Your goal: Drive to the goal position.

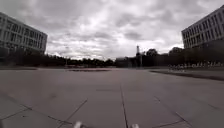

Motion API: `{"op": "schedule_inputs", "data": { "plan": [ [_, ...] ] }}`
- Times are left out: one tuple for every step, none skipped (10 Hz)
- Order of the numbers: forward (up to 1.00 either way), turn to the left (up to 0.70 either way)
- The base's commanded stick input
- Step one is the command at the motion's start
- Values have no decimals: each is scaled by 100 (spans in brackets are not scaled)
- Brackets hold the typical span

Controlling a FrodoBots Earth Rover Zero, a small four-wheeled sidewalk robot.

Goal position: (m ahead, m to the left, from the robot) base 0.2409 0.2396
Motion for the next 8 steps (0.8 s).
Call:
{"op": "schedule_inputs", "data": {
  "plan": [
    [70, 0],
    [70, 0],
    [70, 0],
    [70, 0],
    [70, 0],
    [70, 0],
    [70, 0],
    [70, 0]
  ]
}}
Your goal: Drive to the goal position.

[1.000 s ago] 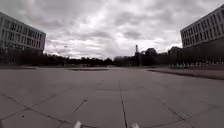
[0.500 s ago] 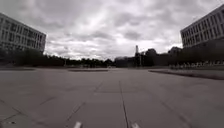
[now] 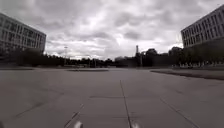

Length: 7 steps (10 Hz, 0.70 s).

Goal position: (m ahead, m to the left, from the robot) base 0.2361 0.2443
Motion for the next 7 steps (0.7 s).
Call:
{"op": "schedule_inputs", "data": {
  "plan": [
    [70, 0],
    [70, 0],
    [70, 0],
    [70, 0],
    [70, 0],
    [70, 0],
    [70, 0]
  ]
}}
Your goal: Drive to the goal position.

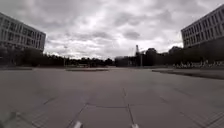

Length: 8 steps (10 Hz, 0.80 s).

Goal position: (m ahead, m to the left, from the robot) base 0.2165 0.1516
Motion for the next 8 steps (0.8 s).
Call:
{"op": "schedule_inputs", "data": {
  "plan": [
    [70, 0],
    [70, 0],
    [67, 0],
    [13, 0],
    [0, 0],
    [0, 0],
    [0, 0],
    [0, 0]
  ]
}}
